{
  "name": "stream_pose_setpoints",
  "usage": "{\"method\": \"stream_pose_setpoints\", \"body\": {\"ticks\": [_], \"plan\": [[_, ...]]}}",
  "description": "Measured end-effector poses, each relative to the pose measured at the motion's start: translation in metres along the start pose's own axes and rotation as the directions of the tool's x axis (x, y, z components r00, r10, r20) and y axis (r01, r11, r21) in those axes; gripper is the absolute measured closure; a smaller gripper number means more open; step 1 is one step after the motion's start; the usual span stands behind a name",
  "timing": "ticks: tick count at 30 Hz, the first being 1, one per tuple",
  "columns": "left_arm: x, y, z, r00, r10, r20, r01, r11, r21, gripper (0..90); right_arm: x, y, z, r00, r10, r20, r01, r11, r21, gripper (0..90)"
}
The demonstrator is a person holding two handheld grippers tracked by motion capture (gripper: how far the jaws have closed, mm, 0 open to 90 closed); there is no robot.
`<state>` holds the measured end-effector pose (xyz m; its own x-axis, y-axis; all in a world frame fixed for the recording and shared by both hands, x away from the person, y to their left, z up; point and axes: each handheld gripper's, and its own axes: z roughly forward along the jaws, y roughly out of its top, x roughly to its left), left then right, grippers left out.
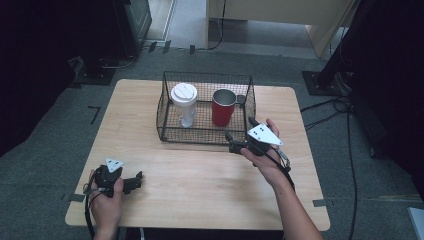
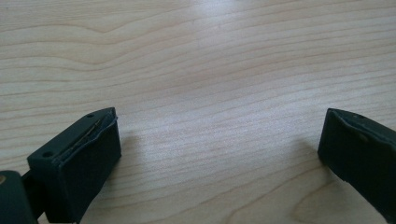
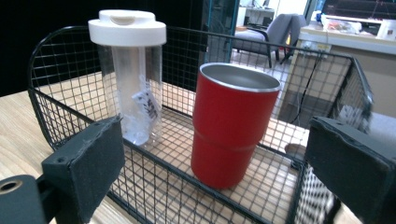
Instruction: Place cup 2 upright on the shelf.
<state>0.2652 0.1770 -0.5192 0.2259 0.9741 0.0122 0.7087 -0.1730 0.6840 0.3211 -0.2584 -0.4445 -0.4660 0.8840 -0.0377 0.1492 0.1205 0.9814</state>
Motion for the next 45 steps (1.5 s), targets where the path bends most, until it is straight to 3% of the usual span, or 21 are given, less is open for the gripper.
{"method": "stream_pose_setpoints", "body": {"ticks": [24, 45], "plan": [[0.0, 0.0, 0.0, 1.0, 0.0, -0.001, 0.0, 1.0, -0.002, 0.0, -0.029, -0.038, -0.037, 0.9948, 0.048, 0.09, -0.053, 0.997, 0.059, 4.5], [0.0, 0.0, 0.0, 1.0, 0.001, -0.001, -0.001, 1.0, -0.001, 0.0, -0.058, -0.07, -0.076, 0.9803, 0.084, 0.179, -0.105, 0.988, 0.112, 4.4]]}}
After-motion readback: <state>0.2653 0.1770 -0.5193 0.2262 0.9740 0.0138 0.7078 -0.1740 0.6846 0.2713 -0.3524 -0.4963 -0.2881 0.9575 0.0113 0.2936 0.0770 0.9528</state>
